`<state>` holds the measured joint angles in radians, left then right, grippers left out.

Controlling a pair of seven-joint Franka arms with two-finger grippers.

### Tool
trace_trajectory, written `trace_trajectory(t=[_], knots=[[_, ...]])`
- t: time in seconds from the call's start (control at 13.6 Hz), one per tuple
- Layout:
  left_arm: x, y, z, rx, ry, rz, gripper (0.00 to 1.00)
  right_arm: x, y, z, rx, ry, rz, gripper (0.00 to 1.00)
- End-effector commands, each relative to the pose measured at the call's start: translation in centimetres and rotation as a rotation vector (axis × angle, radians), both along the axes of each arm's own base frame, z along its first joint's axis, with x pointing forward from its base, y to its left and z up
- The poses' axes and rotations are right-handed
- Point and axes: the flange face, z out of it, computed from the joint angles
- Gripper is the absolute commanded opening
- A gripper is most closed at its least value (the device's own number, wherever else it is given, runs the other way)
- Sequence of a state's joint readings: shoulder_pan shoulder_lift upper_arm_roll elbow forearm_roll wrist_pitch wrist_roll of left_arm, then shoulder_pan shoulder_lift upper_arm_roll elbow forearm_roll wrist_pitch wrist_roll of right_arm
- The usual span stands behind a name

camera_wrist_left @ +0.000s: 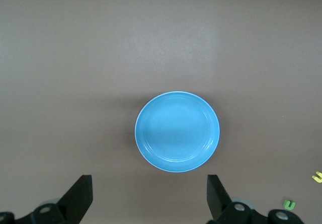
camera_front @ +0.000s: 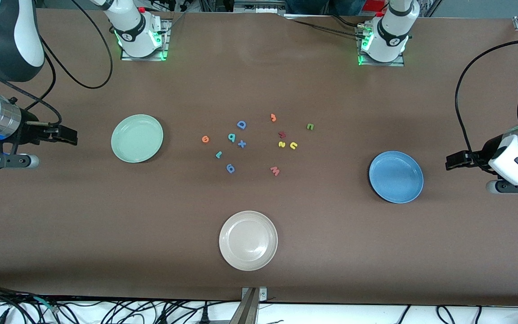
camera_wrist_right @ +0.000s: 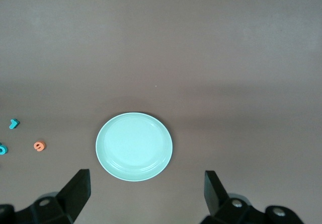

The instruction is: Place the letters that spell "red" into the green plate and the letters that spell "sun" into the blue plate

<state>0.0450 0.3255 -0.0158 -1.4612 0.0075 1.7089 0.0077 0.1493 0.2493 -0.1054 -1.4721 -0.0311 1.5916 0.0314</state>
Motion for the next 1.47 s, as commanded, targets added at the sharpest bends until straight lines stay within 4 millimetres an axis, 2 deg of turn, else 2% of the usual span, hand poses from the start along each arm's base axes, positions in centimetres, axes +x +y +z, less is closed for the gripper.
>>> trace_trajectory(t=[0.0, 1.4], knots=[[0.48, -0.27, 0.43, -0.027, -0.006, 0.01, 1.0, -0.52, 0.64, 0.32, 0.026, -0.004, -0.003, 1.0], [0.53, -0.34, 0.22, -0.025, -0.003, 0.008, 1.0, -0.42, 0.47, 0.22, 0.019, -0.004, 0.017, 1.0]])
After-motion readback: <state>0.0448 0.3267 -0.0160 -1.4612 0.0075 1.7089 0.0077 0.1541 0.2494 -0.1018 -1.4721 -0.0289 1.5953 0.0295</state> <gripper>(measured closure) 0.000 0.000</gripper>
